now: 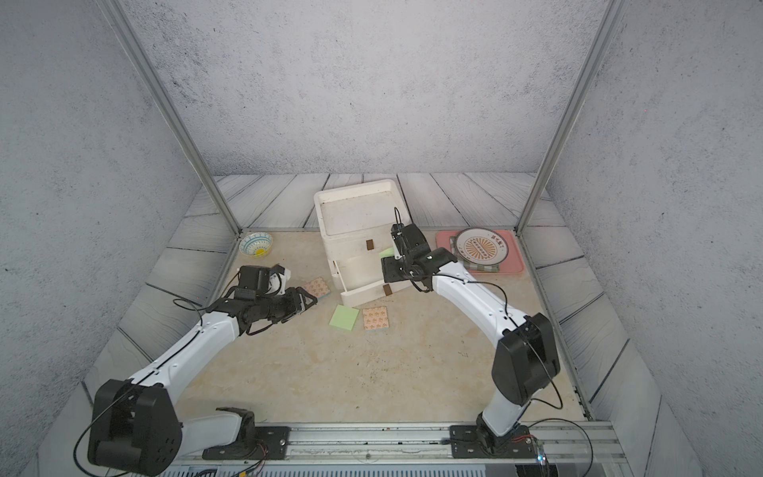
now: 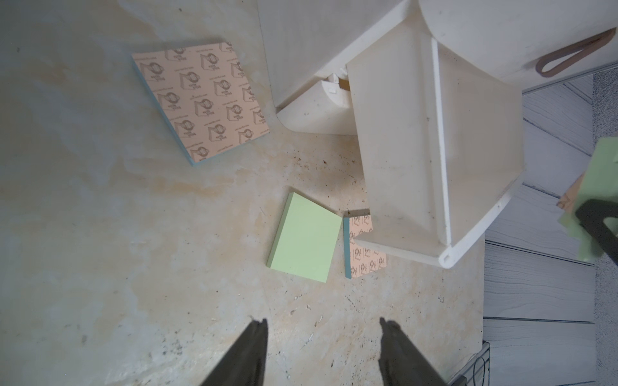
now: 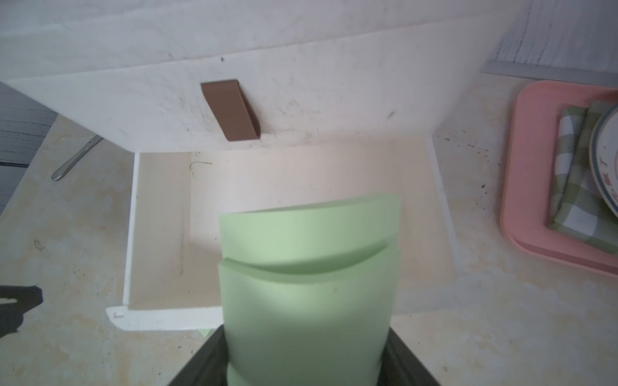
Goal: Please put the sticky notes in the drawer by color
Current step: Place the sticky notes in the drawer.
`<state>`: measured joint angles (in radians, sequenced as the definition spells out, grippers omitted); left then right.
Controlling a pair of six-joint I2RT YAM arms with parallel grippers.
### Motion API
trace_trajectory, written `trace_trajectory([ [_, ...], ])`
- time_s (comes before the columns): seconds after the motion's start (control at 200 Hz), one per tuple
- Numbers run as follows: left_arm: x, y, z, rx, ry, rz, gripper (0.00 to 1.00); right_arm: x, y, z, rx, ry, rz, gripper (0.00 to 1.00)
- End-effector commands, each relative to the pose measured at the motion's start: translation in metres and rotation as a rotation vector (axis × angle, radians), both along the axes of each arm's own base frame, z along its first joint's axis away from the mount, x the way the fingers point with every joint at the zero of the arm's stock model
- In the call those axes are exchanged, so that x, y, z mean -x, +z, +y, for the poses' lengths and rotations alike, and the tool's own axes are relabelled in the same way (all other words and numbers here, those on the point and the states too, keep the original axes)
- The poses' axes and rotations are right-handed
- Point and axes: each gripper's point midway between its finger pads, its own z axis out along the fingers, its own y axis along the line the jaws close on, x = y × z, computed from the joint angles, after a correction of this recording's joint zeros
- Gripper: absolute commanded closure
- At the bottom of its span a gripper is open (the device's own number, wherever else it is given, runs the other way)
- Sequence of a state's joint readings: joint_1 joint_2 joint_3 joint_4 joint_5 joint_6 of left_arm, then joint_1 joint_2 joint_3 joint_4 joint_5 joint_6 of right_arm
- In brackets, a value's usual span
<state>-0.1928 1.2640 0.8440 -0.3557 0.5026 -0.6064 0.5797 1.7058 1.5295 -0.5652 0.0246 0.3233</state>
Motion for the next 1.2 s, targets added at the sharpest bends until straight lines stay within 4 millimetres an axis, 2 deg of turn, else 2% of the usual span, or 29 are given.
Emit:
trace_trajectory([
  [0.0, -0.003, 0.006, -0.003, 0.0, -0.018, -0.017, 0.42, -0.02, 0.006, 0.019, -0.038, 0.034, -0.043, 0.34],
  [0.265, -0.002, 0.006, -0.002, -0.004, -0.02, -0.015, 0.42, -0.035, -0.023, 0.034, -0.04, 0.073, -0.062, 0.32],
  [0.435, -0.001, 0.005, -0.003, -0.004, -0.021, -0.013, 0.42, -0.038, -0.038, 0.032, -0.004, 0.072, -0.051, 0.16],
  [0.52, -0.001, 0.006, -0.003, -0.005, -0.022, -0.014, 0.42, -0.037, -0.036, 0.028, 0.012, 0.063, -0.049, 0.09],
  [0.751, 0.001, 0.005, -0.003, -0.005, -0.026, -0.009, 0.42, -0.029, -0.009, 0.023, -0.001, 0.071, -0.083, 0.08],
  [0.871, 0.004, -0.005, 0.0, -0.027, -0.029, 0.018, 0.42, -0.005, 0.007, 0.016, -0.021, 0.098, -0.057, 0.08],
  [0.976, 0.008, -0.026, -0.002, -0.031, -0.041, 0.083, 0.42, 0.031, 0.011, 0.012, -0.061, 0.133, -0.028, 0.09],
  [1.091, 0.007, -0.045, -0.007, -0.103, -0.061, 0.108, 0.41, 0.074, 0.0, 0.005, -0.065, 0.166, -0.029, 0.09],
  [1.196, 0.005, -0.051, -0.029, -0.147, -0.146, 0.114, 0.36, 0.101, -0.018, -0.015, -0.071, 0.131, -0.04, 0.09],
])
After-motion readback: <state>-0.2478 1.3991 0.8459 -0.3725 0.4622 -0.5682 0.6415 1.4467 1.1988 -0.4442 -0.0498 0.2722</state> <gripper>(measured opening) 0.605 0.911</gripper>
